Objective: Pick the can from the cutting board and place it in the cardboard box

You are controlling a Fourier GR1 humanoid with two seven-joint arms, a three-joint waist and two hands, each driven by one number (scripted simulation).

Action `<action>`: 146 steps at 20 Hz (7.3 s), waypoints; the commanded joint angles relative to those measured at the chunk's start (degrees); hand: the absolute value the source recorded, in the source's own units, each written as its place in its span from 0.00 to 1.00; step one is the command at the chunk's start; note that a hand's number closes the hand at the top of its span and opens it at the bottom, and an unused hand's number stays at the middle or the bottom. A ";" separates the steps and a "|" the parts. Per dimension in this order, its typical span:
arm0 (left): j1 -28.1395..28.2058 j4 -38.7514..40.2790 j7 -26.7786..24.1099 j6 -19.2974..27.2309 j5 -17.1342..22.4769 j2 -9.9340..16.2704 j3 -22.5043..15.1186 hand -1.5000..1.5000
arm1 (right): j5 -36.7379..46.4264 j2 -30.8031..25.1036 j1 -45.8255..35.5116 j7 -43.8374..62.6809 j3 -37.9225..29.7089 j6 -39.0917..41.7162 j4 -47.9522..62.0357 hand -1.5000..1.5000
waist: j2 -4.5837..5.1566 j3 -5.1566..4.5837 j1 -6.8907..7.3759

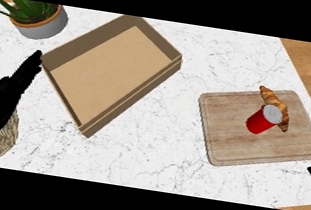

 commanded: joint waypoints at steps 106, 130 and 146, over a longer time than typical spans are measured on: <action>-9.22 4.95 -2.78 -10.97 -16.41 -15.15 -0.55 0.50 | 88.25 20.86 -29.80 77.88 11.73 16.11 18.76 1.00 | 5.47 -0.94 22.03; -13.73 6.69 1.80 -12.85 -18.55 -19.19 -6.35 0.50 | 99.54 20.99 -78.12 115.43 10.35 44.64 36.90 1.00 | 4.26 -1.66 26.54; -11.68 10.79 -2.85 -11.59 -18.25 -17.14 -2.48 0.50 | 99.02 20.98 -86.28 119.62 -1.43 50.31 48.50 1.00 | 3.57 -1.26 22.01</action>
